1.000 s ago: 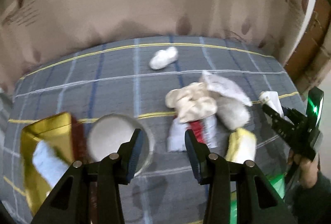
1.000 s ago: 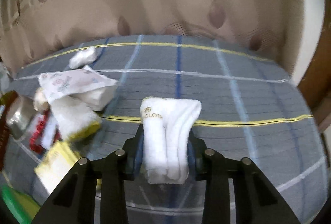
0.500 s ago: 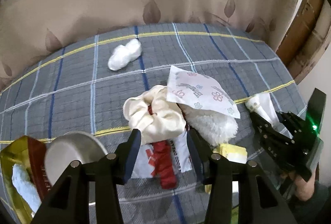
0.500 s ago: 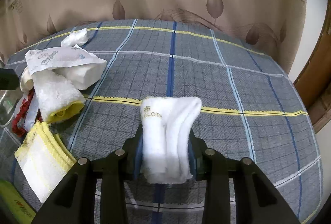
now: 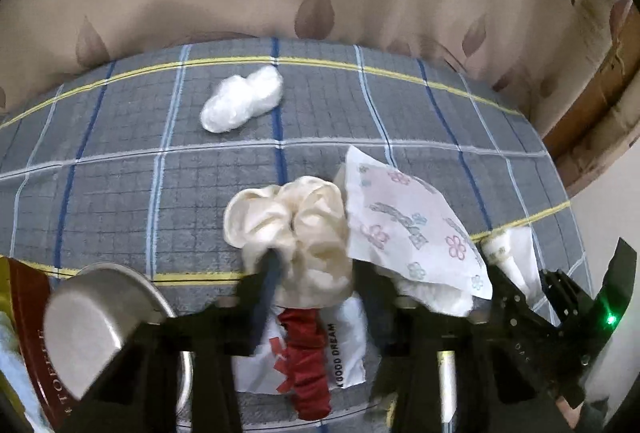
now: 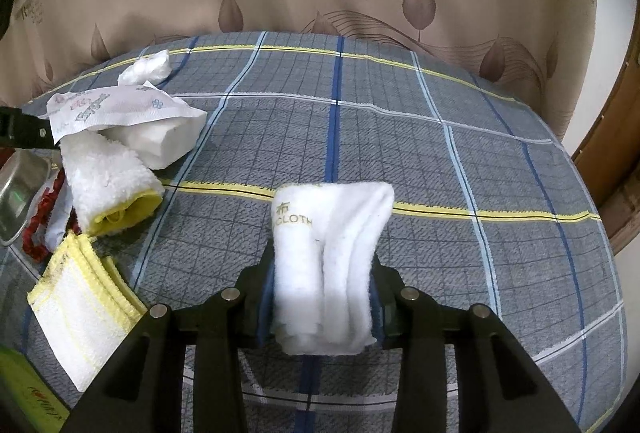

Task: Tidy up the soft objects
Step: 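Grasp the cream scrunchie with the left gripper while the right gripper holds the white cloth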

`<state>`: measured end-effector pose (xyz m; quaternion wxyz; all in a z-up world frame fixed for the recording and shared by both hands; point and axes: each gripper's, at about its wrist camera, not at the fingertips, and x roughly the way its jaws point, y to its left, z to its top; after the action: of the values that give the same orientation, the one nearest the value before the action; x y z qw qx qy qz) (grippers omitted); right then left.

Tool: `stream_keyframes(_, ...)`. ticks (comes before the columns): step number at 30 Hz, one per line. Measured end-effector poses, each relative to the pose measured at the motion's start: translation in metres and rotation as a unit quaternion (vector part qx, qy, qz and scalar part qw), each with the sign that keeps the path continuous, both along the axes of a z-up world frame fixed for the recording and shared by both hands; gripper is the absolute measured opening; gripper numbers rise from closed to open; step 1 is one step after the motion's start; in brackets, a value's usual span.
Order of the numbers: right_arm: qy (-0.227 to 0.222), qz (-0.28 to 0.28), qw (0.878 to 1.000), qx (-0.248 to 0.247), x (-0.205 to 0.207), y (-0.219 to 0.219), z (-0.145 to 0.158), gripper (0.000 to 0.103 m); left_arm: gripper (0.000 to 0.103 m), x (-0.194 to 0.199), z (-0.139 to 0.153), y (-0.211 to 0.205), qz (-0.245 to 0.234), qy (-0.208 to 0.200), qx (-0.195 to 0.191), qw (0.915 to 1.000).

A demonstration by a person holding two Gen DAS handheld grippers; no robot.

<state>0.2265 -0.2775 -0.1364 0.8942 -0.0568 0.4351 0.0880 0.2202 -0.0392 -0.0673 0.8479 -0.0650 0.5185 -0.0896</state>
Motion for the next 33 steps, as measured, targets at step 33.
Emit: stream_keyframes(33,0.006,-0.002,1.0,0.013,0.001,-0.002,0.0,0.038,0.004,-0.049,0.066,0.036,0.002,-0.046,-0.003,0.9989)
